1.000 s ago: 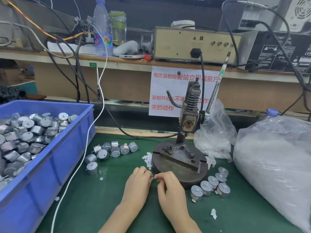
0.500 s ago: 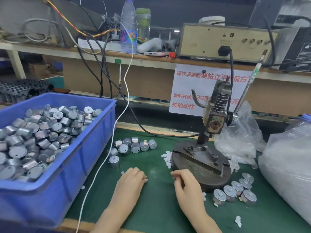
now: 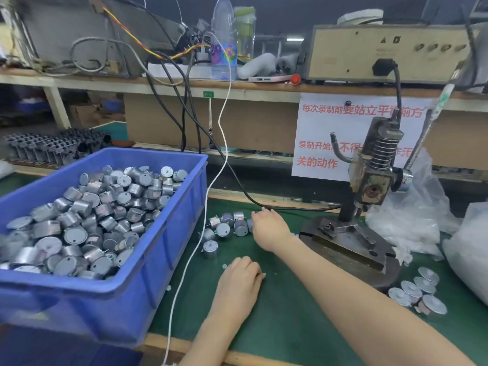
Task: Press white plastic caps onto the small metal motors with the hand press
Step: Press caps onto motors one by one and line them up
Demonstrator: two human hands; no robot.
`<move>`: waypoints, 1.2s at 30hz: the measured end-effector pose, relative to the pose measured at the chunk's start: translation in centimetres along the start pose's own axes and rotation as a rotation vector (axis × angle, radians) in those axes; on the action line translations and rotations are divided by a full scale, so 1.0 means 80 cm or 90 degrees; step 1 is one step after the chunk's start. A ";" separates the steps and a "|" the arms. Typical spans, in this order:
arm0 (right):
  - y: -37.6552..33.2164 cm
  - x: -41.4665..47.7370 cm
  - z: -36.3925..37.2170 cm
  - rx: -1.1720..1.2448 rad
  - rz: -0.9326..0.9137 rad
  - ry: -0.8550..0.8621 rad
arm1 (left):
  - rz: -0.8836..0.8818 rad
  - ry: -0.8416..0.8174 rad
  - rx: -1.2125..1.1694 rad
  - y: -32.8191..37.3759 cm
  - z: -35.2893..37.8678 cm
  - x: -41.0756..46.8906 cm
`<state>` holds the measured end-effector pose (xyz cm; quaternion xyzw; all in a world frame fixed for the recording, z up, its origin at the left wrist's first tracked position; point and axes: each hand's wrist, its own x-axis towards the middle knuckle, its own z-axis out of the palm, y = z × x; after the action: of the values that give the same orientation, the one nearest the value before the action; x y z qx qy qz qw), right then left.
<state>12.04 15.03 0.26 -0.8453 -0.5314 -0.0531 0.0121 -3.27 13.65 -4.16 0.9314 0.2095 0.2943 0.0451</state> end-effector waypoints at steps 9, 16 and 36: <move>-0.005 -0.007 0.003 -0.010 -0.019 0.060 | -0.037 -0.063 -0.085 -0.011 0.016 0.000; -0.020 -0.013 0.012 0.076 0.057 0.060 | -0.064 -0.086 -0.094 -0.012 0.014 0.001; -0.017 -0.136 0.038 0.529 0.019 0.088 | -0.240 -0.006 0.031 -0.006 0.006 0.006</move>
<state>6.37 6.06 -3.97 -0.7705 -0.4936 0.1096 0.3883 -2.86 14.30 -4.40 0.8778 0.3872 0.2711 0.0776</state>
